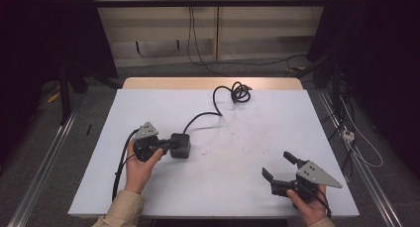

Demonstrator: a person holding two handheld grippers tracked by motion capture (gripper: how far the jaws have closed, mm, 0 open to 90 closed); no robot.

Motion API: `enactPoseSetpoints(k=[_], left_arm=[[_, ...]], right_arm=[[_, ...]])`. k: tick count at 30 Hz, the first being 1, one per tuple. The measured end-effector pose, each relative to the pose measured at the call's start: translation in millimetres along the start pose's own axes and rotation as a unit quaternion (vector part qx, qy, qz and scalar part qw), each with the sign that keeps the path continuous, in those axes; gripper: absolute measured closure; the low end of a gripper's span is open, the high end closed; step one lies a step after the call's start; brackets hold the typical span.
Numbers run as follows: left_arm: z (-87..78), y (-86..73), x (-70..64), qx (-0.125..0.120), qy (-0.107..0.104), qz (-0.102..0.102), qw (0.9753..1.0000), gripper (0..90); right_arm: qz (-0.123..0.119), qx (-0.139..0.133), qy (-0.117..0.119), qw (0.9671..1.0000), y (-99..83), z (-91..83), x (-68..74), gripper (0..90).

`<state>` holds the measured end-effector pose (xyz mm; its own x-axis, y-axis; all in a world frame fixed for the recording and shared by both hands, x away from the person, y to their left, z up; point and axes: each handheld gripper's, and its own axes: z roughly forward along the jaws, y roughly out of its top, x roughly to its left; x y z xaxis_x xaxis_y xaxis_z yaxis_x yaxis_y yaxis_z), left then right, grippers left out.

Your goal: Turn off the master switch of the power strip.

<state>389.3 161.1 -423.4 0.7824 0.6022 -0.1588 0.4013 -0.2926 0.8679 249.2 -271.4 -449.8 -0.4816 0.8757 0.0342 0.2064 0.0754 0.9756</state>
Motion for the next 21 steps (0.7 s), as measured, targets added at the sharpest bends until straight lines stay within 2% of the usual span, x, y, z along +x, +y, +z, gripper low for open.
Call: enactPoseSetpoints(k=[21], left_arm=[[1.9,0.3,0.1,0.001,0.005,0.006,1.0,90.0]], right_arm=[[-0.001,0.0,0.001,1.0,-0.1,0.5,0.5,6.4]])
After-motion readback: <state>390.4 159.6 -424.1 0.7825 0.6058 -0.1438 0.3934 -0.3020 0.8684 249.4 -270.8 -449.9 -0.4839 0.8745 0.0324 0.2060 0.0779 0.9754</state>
